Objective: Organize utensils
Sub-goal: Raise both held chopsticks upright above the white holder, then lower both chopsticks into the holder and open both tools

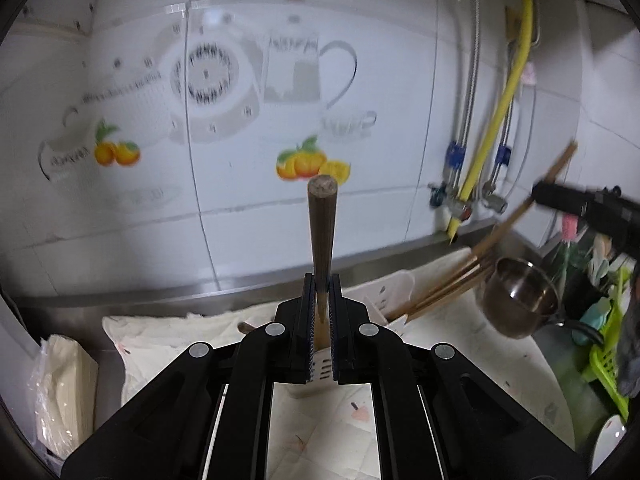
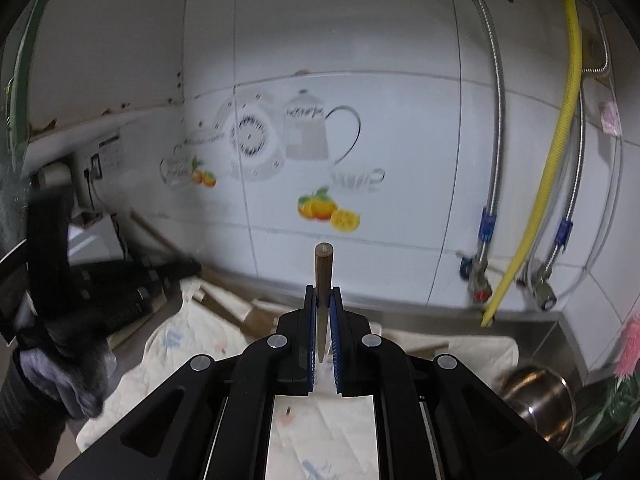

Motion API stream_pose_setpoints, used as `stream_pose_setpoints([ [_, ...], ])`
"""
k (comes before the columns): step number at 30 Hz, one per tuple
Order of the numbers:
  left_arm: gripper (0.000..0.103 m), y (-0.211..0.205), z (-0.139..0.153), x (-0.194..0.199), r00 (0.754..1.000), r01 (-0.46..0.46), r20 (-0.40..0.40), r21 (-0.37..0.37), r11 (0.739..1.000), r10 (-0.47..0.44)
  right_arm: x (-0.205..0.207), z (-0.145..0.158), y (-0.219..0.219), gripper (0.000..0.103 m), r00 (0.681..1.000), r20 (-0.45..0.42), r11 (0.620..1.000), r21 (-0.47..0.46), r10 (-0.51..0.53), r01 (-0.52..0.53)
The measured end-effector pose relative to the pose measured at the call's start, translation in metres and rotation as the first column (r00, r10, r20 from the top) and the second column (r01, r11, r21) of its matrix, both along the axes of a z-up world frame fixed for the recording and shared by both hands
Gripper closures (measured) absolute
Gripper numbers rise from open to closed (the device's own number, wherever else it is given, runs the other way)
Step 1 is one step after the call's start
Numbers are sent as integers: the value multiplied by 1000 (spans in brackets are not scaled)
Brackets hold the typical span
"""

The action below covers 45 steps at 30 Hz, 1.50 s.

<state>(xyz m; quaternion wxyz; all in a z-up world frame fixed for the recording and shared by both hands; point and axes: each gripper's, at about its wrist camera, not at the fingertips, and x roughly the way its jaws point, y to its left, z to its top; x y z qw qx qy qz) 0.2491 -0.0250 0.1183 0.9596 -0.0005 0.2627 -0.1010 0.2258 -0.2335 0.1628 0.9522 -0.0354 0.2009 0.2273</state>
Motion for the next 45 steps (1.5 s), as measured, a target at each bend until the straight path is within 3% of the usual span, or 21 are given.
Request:
stream_pose_setpoints([
  [8,98,6,-20,13,999,-6,-42,0,1000,6,43,-13,8,96,997,-8,996,-42,-76,75],
  [13,98,7,-22,16,999,-6,-45,5,1000,7,65,-37,11,96,994,-68,996,-40,-87,84],
  [19,98,5,-22,23,998,-6,-56,21,1000,7,76,-60,17,96,990,-113,995,-60,-89,82],
  [25,98,7,-24,29,997,-9,-70,10,1000,10,73,-65,15,95,990,-113,996,-47,-87,83],
  [28,98,7,-24,30,997,-3,-80,5,1000,4,68,-62,15,82,992,-97,995,-50,-86,82],
  [30,96,7,-25,30,997,-3,-81,3,1000,3,63,-60,16,81,993,-82,995,-58,-86,81],
  [37,90,7,-19,20,998,7,-60,-6,1000,-7,40,-55,16,62,996,-24,994,-69,-83,81],
  [45,61,15,-5,-13,1000,-5,0,-40,999,5,8,-64,19,46,996,22,993,-76,-90,92],
])
